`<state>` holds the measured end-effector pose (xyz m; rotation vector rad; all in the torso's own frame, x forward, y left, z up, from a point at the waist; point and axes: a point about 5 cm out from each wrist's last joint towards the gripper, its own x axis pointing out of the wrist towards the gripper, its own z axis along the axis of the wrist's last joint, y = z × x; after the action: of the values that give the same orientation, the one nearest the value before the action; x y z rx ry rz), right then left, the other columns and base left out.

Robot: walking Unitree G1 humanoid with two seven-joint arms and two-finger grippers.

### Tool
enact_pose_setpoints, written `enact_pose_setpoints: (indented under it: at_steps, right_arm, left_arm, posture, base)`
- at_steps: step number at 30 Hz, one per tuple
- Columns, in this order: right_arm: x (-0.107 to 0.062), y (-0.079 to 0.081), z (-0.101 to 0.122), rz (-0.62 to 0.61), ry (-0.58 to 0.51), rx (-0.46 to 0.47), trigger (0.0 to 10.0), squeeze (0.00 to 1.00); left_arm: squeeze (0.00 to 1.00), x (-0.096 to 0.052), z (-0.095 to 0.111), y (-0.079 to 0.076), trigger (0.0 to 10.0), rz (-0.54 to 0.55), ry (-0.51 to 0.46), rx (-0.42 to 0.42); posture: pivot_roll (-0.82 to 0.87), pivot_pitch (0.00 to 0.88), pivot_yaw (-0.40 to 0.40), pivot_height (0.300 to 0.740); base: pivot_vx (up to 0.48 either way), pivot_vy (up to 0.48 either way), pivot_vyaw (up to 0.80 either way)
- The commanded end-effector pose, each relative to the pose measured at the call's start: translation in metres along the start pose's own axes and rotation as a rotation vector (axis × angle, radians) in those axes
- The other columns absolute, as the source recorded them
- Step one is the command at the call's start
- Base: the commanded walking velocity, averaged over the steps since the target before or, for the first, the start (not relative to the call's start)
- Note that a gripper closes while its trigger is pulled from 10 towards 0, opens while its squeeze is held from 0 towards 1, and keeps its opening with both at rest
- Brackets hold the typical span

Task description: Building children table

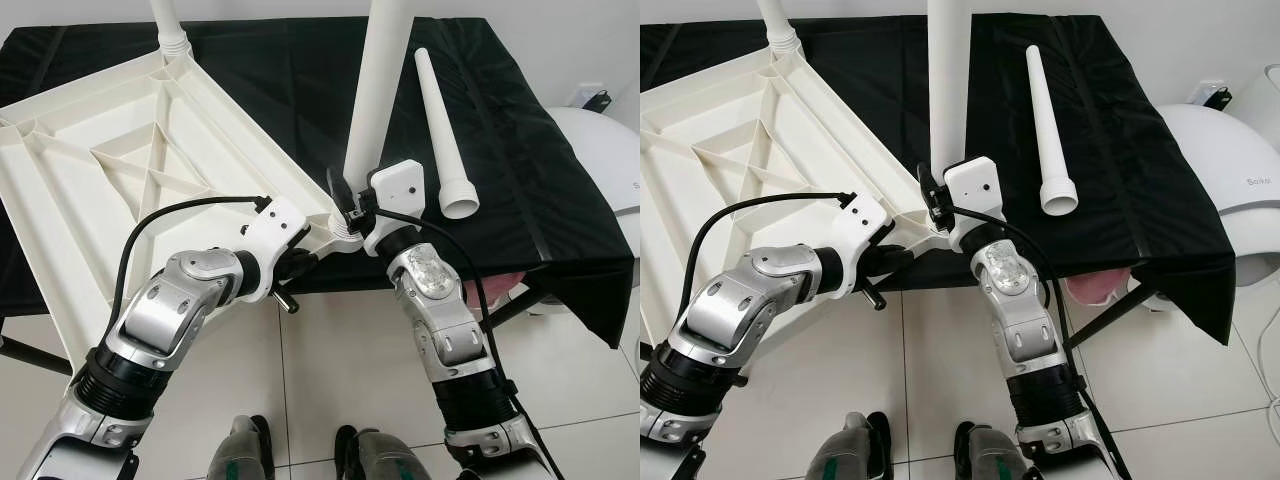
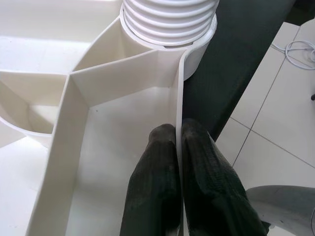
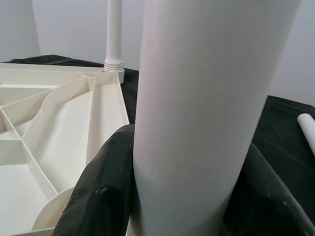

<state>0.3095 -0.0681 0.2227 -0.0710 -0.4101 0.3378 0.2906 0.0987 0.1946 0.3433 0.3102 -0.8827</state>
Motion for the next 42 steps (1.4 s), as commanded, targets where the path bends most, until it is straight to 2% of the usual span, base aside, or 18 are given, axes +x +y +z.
enact_pose_setpoints:
  at_steps: [1, 5, 9, 16, 18, 30, 42]
  right_arm:
    - [-0.008, -0.014, -0.018, -0.104, 0.094, -0.072, 10.0, 0.00]
    - [-0.008, -0.014, -0.018, -0.122, 0.097, -0.077, 10.0, 0.00]
    - [-0.010, -0.015, -0.023, -0.213, 0.140, -0.090, 10.0, 0.00]
    - [-0.011, -0.017, -0.027, -0.300, 0.162, -0.083, 10.0, 0.00]
    - [-0.012, -0.020, -0.030, -0.362, 0.186, -0.105, 10.0, 0.00]
    - [-0.014, -0.018, -0.035, -0.481, 0.221, -0.119, 10.0, 0.00]
    - [-0.015, -0.024, -0.044, -0.661, 0.273, -0.181, 10.0, 0.00]
  left_arm:
    - [0.00, -0.003, 0.009, -0.002, 10.0, -0.026, -0.037, 0.017]
    - [0.00, -0.003, 0.009, -0.002, 10.0, -0.026, -0.036, 0.017]
    - [0.00, -0.003, 0.009, -0.002, 10.0, -0.029, -0.037, 0.020]
    - [0.00, -0.003, 0.009, -0.003, 10.0, -0.032, -0.036, 0.021]
    - [0.00, -0.003, 0.009, -0.002, 10.0, -0.031, -0.035, 0.022]
    - [0.00, -0.003, 0.010, -0.002, 10.0, -0.030, -0.035, 0.022]
    - [0.00, -0.003, 0.011, 0.000, 10.0, -0.023, -0.036, 0.020]
  posture:
    - [-0.04, 0.194, -0.028, 0.740]
    - [-0.04, 0.194, -0.028, 0.740]
    - [-0.04, 0.189, -0.028, 0.740]
    - [-0.04, 0.188, -0.028, 0.740]
    - [-0.04, 0.188, -0.028, 0.740]
    - [-0.04, 0.196, -0.026, 0.740]
    - [-0.04, 0.201, -0.025, 0.740]
  base:
    - [0.000, 0.000, 0.00]
    - [0.000, 0.000, 0.00]
    - [0.000, 0.000, 0.00]
    - [0.000, 0.000, 0.00]
    - [0.000, 0.000, 0.00]
    - [0.000, 0.000, 0.00]
    - [0.000, 0.000, 0.00]
